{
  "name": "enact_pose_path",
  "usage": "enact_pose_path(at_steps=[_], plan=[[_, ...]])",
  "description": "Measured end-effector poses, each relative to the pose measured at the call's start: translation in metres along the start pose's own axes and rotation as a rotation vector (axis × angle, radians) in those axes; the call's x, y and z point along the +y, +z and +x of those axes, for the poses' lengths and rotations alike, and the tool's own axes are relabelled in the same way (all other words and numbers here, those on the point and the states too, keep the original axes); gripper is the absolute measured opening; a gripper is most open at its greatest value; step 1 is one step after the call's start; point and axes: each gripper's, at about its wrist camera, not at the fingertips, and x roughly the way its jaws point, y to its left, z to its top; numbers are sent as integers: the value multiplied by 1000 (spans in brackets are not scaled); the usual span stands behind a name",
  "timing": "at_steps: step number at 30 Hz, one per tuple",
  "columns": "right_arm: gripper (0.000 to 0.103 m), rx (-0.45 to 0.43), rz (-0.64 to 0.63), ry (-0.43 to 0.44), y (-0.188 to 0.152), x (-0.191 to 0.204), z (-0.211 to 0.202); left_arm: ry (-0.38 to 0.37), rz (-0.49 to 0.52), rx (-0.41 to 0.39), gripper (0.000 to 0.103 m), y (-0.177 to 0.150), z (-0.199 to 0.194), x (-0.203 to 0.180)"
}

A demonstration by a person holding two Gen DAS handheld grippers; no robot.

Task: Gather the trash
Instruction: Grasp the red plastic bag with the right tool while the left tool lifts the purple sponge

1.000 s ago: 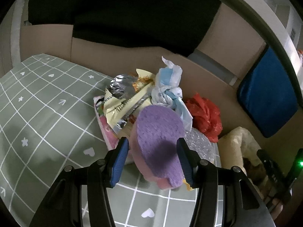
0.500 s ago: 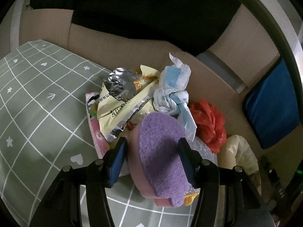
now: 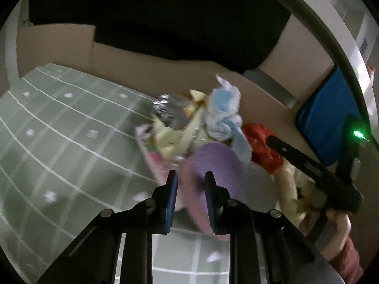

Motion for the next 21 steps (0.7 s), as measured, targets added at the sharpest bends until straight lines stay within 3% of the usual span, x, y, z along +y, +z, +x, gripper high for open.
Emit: enact_pose_path(at_steps=[3,5,6,7,10,12,15,16,17,21], plan=[[55,-1,14,-82,0,0,16,-46,-29,10,25,1,-8,17],[57,-2,10,-100,-1,3,22,-107,-71,-3,34,2,-11,27],[57,-2,5,-109,-3,4,23,-119,-83,-13,46,3,-11,28],[57,3,-5,-121,-5,4,24,-135,-99,-27,49,2,-12,28],[57,22,-8,-122,-8,1,25,-182,-120,-21,52,1,-5,20],[56,36,11,-98,-8,-6,24,-169,-114,-9,52,1,5,11],[41,31,34,-52,-7,-18,12,-97,-114,9,52,-1,22,1],[26,16,36,-40,-8,-19,4,-94,-136,19,53,-2,27,1],[21,-4,22,-37,-9,-18,-6,-98,-159,15,54,-2,29,2],[20,-88,-50,-55,-16,-13,-46,-39,-174,11,54,-1,33,-9]])
